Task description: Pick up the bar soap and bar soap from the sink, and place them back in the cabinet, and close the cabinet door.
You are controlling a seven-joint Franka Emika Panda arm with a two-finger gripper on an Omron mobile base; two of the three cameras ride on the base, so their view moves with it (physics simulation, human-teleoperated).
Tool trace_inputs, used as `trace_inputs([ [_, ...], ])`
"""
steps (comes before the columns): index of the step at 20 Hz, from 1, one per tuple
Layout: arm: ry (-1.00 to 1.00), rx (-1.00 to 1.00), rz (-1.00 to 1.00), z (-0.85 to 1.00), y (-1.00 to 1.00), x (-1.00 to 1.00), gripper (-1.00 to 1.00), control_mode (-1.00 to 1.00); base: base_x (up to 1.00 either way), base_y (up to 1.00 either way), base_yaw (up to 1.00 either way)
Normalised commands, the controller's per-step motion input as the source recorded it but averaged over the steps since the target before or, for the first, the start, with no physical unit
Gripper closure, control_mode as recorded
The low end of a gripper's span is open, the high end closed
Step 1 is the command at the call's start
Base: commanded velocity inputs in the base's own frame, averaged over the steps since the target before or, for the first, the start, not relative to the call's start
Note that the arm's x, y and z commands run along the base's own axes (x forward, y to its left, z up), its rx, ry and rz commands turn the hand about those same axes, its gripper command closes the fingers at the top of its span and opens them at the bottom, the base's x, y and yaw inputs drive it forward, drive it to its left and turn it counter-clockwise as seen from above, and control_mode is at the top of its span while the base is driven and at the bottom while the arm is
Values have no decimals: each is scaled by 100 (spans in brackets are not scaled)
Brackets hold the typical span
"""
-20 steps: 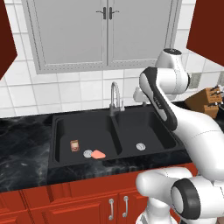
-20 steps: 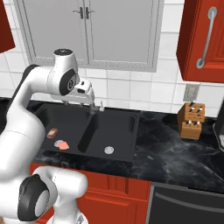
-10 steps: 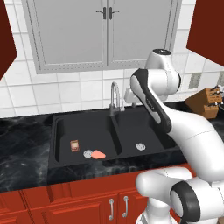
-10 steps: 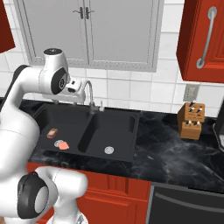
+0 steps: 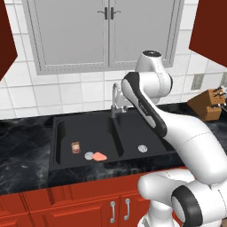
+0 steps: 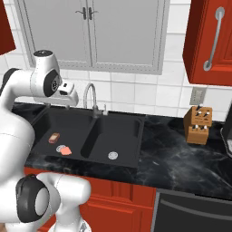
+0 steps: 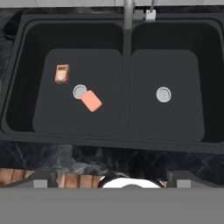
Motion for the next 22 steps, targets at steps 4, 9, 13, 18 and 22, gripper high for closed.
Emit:
trace_inputs([
  [4, 3, 0, 3, 0, 35, 0, -100, -100, 0, 0, 0],
  [9, 5, 1, 3, 0, 31, 0, -100, -100, 0, 0, 0],
  [13, 3, 1, 4, -2, 20, 0, -100, -100, 0, 0, 0],
  [18, 0, 0, 6, -18, 7, 1, -100, -100, 0, 0, 0],
  [22, 0, 0, 6, -28, 1, 12, -100, -100, 0, 0, 0],
])
